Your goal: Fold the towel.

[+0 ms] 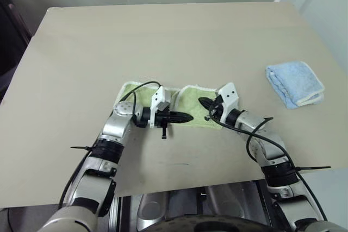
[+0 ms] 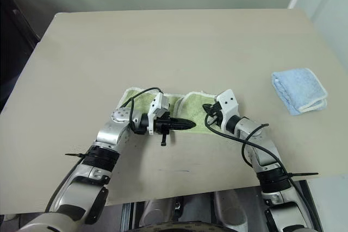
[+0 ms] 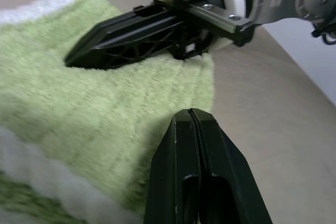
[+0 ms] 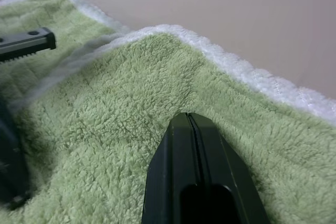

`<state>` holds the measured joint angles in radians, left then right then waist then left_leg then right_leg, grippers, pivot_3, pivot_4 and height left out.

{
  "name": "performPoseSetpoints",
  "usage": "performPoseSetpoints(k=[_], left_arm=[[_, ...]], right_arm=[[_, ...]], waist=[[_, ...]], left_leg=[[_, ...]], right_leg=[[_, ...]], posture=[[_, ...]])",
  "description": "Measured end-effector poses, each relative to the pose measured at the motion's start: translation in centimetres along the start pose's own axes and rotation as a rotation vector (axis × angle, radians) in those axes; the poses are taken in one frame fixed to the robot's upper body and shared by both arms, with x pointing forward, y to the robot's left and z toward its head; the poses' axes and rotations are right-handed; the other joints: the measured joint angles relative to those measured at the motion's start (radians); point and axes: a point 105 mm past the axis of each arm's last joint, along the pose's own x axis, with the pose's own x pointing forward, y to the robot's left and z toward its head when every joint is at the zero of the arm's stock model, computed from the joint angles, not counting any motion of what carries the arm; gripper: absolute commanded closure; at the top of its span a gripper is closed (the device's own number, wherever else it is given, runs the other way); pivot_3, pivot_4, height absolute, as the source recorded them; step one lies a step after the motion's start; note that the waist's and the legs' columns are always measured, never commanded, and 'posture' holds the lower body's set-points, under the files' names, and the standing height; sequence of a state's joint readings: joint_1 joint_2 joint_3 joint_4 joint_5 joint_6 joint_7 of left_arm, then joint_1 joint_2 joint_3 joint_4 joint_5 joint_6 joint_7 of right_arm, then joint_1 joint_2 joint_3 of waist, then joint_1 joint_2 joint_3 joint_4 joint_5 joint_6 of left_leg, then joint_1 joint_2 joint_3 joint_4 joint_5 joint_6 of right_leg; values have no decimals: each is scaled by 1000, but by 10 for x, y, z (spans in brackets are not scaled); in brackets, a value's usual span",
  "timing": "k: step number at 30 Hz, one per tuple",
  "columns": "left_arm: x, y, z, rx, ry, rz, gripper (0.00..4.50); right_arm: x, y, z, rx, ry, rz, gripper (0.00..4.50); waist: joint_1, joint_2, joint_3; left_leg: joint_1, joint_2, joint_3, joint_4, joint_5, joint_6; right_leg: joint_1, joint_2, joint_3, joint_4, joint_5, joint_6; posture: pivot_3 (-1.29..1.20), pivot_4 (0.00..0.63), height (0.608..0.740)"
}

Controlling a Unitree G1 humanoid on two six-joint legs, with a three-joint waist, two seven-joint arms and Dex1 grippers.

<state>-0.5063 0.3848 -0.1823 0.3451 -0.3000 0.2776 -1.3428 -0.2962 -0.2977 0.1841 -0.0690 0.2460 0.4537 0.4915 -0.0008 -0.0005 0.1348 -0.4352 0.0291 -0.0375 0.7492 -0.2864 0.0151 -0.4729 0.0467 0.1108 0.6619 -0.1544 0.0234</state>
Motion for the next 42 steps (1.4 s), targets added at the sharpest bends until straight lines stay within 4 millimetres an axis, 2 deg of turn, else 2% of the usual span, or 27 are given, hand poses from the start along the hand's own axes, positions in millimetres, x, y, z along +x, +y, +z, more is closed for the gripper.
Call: performPoseSetpoints(k=[6, 7, 9, 10, 11, 13, 15, 18, 21, 24, 27, 30, 32, 34, 36, 38, 42], left_arm=[[-2, 2, 6, -45, -35, 19, 4457], [-4, 0, 16, -91, -99, 7, 4457], [-14, -5, 53, -113, -242, -19, 4457], [-24, -9, 81, -90, -314, -37, 4457], [-34, -12, 100, -55, -347, -41, 4457], [-54, -18, 125, -26, -387, -17, 4457], [-70, -19, 132, -40, -402, 28, 4457], [-94, -14, 126, -82, -388, 144, 4457], [-116, -9, 110, -122, -346, 258, 3880], [-131, -8, 84, -184, -282, 349, 2888], [-150, -11, 61, -251, -224, 443, 1777], [-164, -19, 61, -299, -265, 491, 830], [-176, -25, 64, -331, -298, 527, 47], [-185, -31, 61, -346, -303, 572, 15], [-192, -32, 50, -394, -282, 645, 15], [-198, -33, 34, -512, -251, 717, 15], [-207, -39, 21, -690, -219, 774, 15]], right_arm=[[0, -1, 2, -17, 2, 13, 4500], [-1, 0, 5, 3, -10, 22, 4500], [-5, 6, 20, 64, -68, 67, 4500], [-10, 13, 36, 101, -127, 121, 4500], [-15, 20, 50, 107, -174, 164, 4500], [-25, 33, 76, 114, -249, 254, 4500], [-35, 38, 91, 98, -277, 299, 4500], [-42, 45, 95, 83, -256, 367, 4500], [-43, 48, 92, 60, -219, 399, 4500], [-41, 53, 92, 42, -202, 436, 4500], [-39, 57, 82, 19, -148, 460, 4500], [-37, 61, 79, 23, -141, 478, 4500], [-35, 63, 78, 30, -143, 485, 4500], [-33, 64, 77, 46, -142, 490, 4500], [-31, 64, 75, 57, -135, 493, 4500], [-30, 65, 77, 52, -137, 510, 4500], [-28, 64, 79, 27, -133, 535, 4500]], waist=[[1, 0, 0], [1, -1, 1], [1, -2, 2], [0, -2, 2], [0, -2, 2], [-5, -2, 1], [-7, -2, 1], [-7, -2, 1], [-8, -2, 1], [-8, -2, 1], [-9, -3, 1], [-9, -3, 1], [-10, -3, 1], [-13, -3, 1], [-14, -3, 1], [-15, -3, 1], [-15, -3, 1]], left_leg=[[0, 0, 0, 0, 0, 0], [-3, 0, 0, 0, 0, -1], [-8, 0, 1, 0, 1, -2], [-9, 0, 2, 0, 1, -2], [-8, 0, 2, -2, 1, -2], [-5, 0, 4, -4, 2, -4], [0, 1, 4, -6, 2, -4], [1, 1, 4, -8, 2, -4], [0, 0, 4, -12, 3, -5], [0, 1, 3, -14, 3, -6], [-2, 1, 3, -15, 3, -7], [-2, 1, 3, -16, 3, -7], [-1, 1, 3, -16, 3, -7], [-1, 1, 3, -16, 3, -8], [0, 1, 3, -16, 3, -8], [0, 1, 3, -16, 3, -9], [1, 1, 2, -16, 3, -10]], right_leg=[[0, 0, 0, 0, 2, -4], [-2, 0, 0, 0, 2, -4], [-7, 1, 0, 0, 4, -7], [-9, 1, 0, 0, 4, -7], [-8, 1, 0, 0, 4, -7], [-6, 1, 1, -1, 2, -7], [-2, 1, 1, -1, 0, -7], [-3, 1, 2, -1, -1, -8], [-6, 1, 2, -1, -1, -10], [-8, 1, 1, 1, -2, -12], [-11, 1, 1, 1, -3, -13], [-11, 1, 1, 1, -3, -14], [-11, 1, 1, 2, -3, -15], [-11, 1, 1, 2, -3, -15], [-11, 1, 1, 2, -3, -16], [-11, 1, 0, 2, -2, -17], [-13, 1, 0, 2, -2, -18]], posture=[[0, 150, 703], [0, 150, 703], [0, 150, 703], [0, 150, 703], [0, 150, 703], [0, 150, 703], [0, 150, 703], [0, 150, 703], [0, 150, 703], [0, 150, 703], [0, 150, 703], [0, 150, 703], [0, 150, 703], [0, 150, 703], [0, 150, 703], [0, 150, 703], [0, 150, 703]])
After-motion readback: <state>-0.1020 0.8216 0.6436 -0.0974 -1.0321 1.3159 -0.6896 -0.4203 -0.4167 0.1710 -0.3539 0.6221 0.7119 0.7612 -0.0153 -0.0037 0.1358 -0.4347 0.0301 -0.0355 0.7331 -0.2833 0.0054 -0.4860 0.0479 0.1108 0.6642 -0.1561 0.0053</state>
